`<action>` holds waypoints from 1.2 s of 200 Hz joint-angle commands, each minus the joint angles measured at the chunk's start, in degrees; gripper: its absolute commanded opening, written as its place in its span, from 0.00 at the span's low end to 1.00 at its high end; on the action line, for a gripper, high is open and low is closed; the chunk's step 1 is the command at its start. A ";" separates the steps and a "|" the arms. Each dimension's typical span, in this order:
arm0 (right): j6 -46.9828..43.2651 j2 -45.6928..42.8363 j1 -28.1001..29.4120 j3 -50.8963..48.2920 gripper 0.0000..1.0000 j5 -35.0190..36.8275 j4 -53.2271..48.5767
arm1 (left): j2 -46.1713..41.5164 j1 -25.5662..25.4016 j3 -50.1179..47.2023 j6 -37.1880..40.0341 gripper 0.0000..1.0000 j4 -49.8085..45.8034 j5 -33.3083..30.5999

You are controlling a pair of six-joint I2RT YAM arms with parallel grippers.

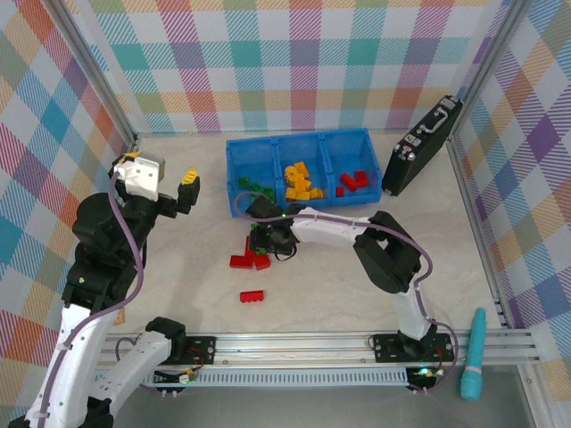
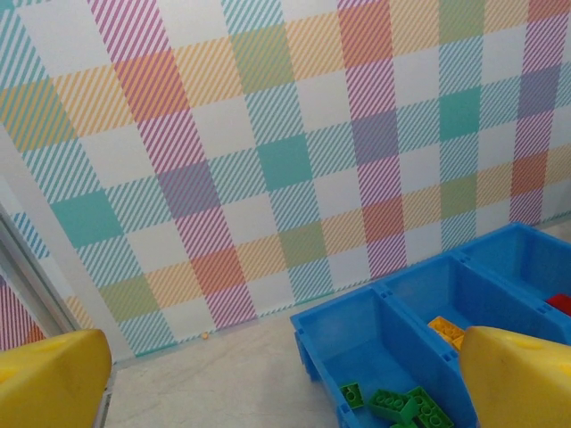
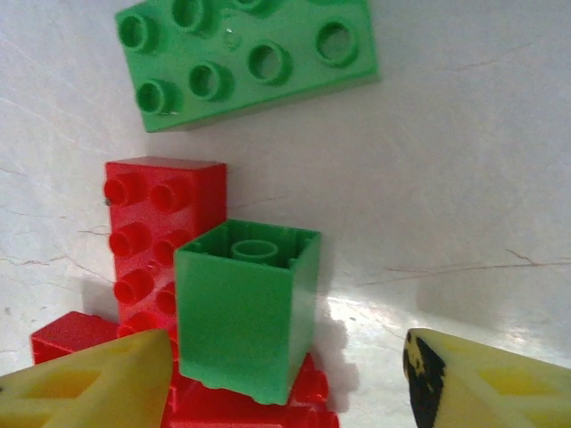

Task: Sort the legos into containers by color
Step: Pick up the lego from the center of the table.

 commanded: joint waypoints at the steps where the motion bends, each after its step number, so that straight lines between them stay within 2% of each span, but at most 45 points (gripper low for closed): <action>1: 0.62 2.16 -0.38 1.94 0.65 -1.72 0.31 | -0.46 -0.34 -0.63 0.19 1.00 2.38 -0.41; 49: 0.62 3.79 -0.81 1.43 0.57 -2.60 0.88 | -0.17 -0.43 -0.61 0.18 1.00 2.38 -0.34; 109: -0.28 3.22 -1.30 0.88 0.34 -2.17 0.61 | 0.18 -0.43 -0.50 0.10 1.00 2.39 -0.08; 129: -2.30 2.01 -1.48 1.28 0.30 -0.72 -1.00 | 0.25 -0.43 -0.46 0.13 1.00 2.37 -0.11; 191: -21.78 2.59 -3.65 14.94 0.25 7.93 -9.50 | 0.01 -0.43 -0.41 0.47 1.00 2.37 -0.49; 240: -38.57 10.43 -5.87 30.93 0.25 13.19 -10.57 | 0.50 -0.43 -0.37 0.80 1.00 2.39 -0.68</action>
